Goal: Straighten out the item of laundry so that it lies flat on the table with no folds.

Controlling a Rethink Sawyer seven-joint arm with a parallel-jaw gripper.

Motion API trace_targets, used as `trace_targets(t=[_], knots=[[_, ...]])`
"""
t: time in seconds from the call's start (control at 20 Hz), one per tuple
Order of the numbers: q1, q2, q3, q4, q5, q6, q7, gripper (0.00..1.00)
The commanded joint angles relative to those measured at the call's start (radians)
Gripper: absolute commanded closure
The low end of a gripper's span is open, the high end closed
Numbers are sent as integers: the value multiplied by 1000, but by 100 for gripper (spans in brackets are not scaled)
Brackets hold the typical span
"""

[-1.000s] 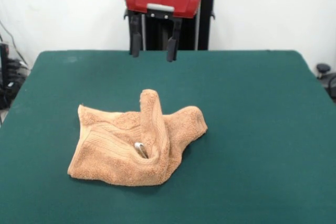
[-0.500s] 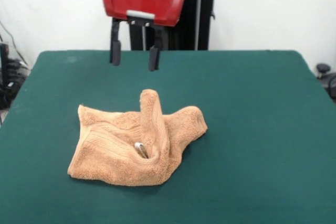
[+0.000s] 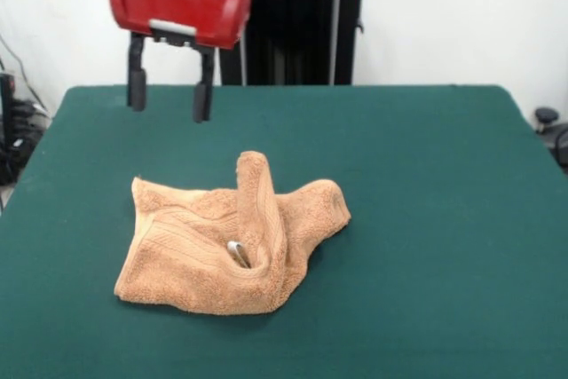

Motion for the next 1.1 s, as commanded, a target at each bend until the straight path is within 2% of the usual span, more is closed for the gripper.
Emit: trace_targets(t=[0.05,0.65,1.1], knots=[[-14,92,136,17,-39,88,-47,0],[-32,104,148,-3,-53,98,-35,0],[-27,155,159,-25,-73,58,-38,0]])
